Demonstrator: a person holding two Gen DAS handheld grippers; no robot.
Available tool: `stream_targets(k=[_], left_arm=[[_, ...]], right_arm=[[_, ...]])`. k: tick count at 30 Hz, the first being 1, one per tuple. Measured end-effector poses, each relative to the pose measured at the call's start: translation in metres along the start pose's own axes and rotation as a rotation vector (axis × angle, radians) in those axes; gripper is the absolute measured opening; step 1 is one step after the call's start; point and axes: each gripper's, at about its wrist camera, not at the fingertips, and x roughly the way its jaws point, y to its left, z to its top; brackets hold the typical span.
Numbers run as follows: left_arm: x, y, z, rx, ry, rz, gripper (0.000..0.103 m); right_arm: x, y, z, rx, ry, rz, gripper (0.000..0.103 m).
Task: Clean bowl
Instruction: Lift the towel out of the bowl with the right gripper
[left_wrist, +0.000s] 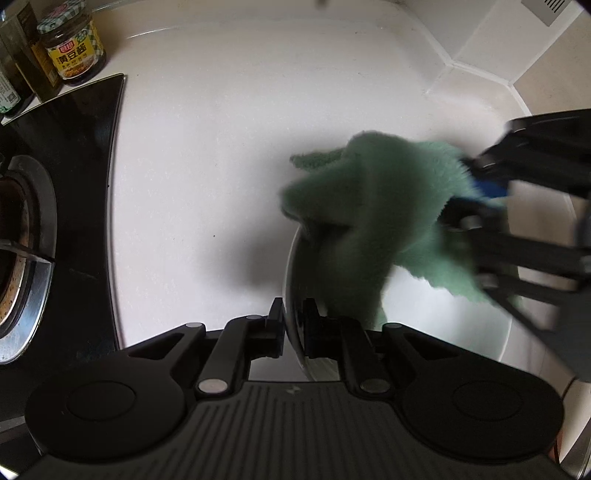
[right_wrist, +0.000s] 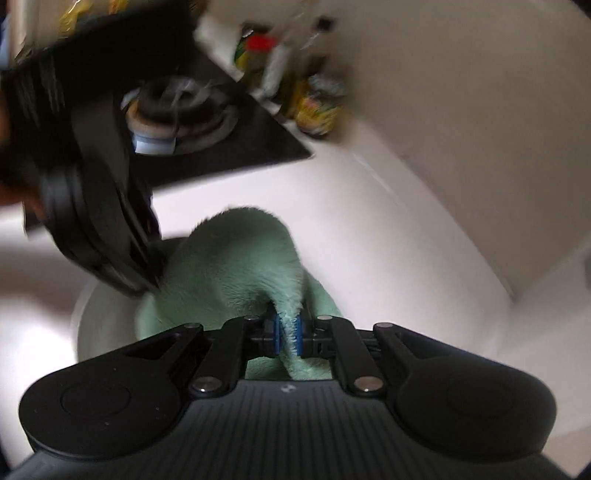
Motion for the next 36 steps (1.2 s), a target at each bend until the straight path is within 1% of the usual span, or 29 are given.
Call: stream_targets(k=[1,2,4,5,6,7,8,9,10,12,13,16,17,19,20,21,22,24,25,26,28,30,31,33,34,36], left_arm=[[-0.001,-0.002,-0.001,0.007,-0.008,0.009,0.011],[-0.001,-0.003,-0.003,0.01,-0.016,0.019,0.011],[-0.001,-0.004,-0.004,0.008,-0.029,0.028,0.013],[-0.001,-0.004,-0.004,0.001,-0.034,0.028,0.014],[-0.001,-0.003,-0.004,-0.007,-0.039,0.028,0.014],[-0.001,-0.003,-0.004,-0.013,-0.045,0.031,0.015],[0.0,-0.004,-0.003,-0.014,-0.053,0.041,0.017],[0.0,-0.006,-0.003,-0.012,-0.059,0.052,0.018],[0.001,-0.008,-0.003,-0.007,-0.062,0.059,0.019],[0.001,-0.011,-0.003,0.002,-0.063,0.059,0.021],[0.002,-0.012,-0.002,0.006,-0.063,0.055,0.022],[0.003,-0.016,-0.004,0.024,-0.066,0.062,0.023],[0.004,-0.016,-0.005,0.028,-0.068,0.065,0.023],[0.004,-0.017,-0.006,0.036,-0.075,0.064,0.022],[0.004,-0.017,-0.007,0.038,-0.078,0.063,0.021],[0.003,-0.017,-0.008,0.039,-0.082,0.062,0.02],[0.003,-0.017,-0.009,0.041,-0.089,0.063,0.019],[0.002,-0.017,-0.012,0.048,-0.103,0.067,0.018],[0.002,-0.018,-0.014,0.047,-0.11,0.07,0.018],[0.001,-0.018,-0.015,0.047,-0.115,0.07,0.018],[0.001,-0.018,-0.017,0.043,-0.124,0.071,0.018],[0.0,-0.017,-0.018,0.038,-0.127,0.07,0.017],[0.0,-0.017,-0.018,0.036,-0.129,0.07,0.017],[0.0,-0.018,-0.019,0.035,-0.133,0.074,0.017],[0.0,-0.019,-0.019,0.035,-0.135,0.076,0.017],[0.0,-0.019,-0.02,0.032,-0.139,0.077,0.017]], right_arm=[[0.006,0.003,-0.003,-0.024,0.02,0.004,0.005],[0.02,0.01,-0.005,-0.024,0.042,0.01,0.005],[0.033,0.013,-0.009,-0.002,0.188,0.075,0.006],[0.035,0.015,-0.008,0.001,0.21,0.087,0.007],[0.035,0.016,-0.007,0.021,0.254,0.108,0.007],[0.035,0.017,-0.004,0.07,0.317,0.163,0.007],[0.031,0.018,-0.006,0.086,0.334,0.195,0.006],[0.027,0.019,-0.007,0.113,0.348,0.294,0.006],[0.021,0.02,-0.01,0.152,0.343,0.396,0.006],[0.009,0.021,-0.014,0.182,0.31,0.477,0.006],[-0.002,0.02,-0.017,0.188,0.278,0.507,0.006],[-0.034,-0.001,-0.028,0.311,0.173,0.63,0.006],[-0.05,-0.011,-0.035,0.351,0.115,0.687,0.006],[-0.073,-0.023,-0.042,0.372,0.051,0.651,0.006],[-0.091,-0.033,-0.044,0.376,0.005,0.54,0.006],[-0.076,-0.038,-0.027,0.375,-0.009,0.502,0.006],[-0.082,-0.048,-0.019,0.371,-0.077,0.358,0.006],[-0.087,-0.059,-0.007,0.381,-0.169,0.216,0.006],[-0.058,-0.066,0.012,0.396,-0.206,0.188,0.006],[-0.077,-0.075,0.01,0.396,-0.213,0.186,0.006],[-0.05,-0.081,0.024,0.363,-0.228,0.182,0.006],[-0.017,-0.077,0.037,0.327,-0.17,0.201,0.006],[0.009,-0.071,0.045,0.3,-0.12,0.237,0.006],[0.033,-0.064,0.053,0.266,-0.073,0.288,0.006],[0.049,-0.058,0.058,0.242,-0.046,0.33,0.006],[0.063,-0.048,0.057,0.236,-0.008,0.372,0.006]])
